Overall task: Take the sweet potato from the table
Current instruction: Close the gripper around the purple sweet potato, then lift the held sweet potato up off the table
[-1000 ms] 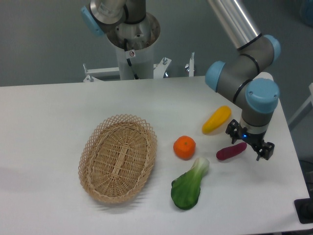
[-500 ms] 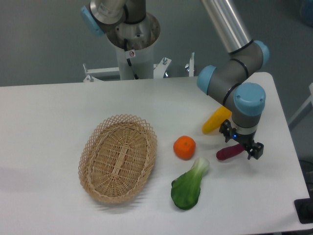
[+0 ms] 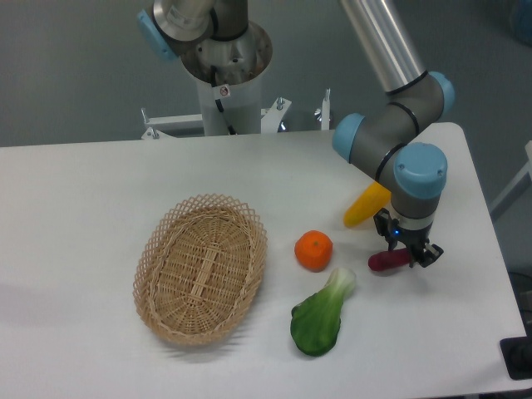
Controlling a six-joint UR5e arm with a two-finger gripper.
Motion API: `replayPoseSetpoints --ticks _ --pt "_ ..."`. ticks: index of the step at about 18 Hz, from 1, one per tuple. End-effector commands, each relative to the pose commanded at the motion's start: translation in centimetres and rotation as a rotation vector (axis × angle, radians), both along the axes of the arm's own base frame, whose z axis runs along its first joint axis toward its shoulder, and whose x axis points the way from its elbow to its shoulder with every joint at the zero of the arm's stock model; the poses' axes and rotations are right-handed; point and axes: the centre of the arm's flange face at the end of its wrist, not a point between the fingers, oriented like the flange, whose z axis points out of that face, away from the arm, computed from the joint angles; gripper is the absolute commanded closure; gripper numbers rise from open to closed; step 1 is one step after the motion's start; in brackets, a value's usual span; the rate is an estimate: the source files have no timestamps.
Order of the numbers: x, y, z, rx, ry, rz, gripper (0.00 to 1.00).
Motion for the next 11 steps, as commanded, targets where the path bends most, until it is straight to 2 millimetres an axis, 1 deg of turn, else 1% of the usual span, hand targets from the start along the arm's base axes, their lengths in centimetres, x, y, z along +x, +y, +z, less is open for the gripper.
replayPoseSetpoints --ticks 2,6,8,9,11 --pt "-0.1 0.1 0.5 0.002 0.008 -0.008 0.75" --pt "-0.6 0.1 1.5 0.010 0.027 -0.009 0.75" --pt "-1.3 0.3 3.0 0.023 0.044 -0.008 0.75" --pt "-1.8 0.5 4.2 0.032 0.062 -0.009 0.75" --pt "-2.1 0.6 6.1 0.040 0.070 -0.008 0.75"
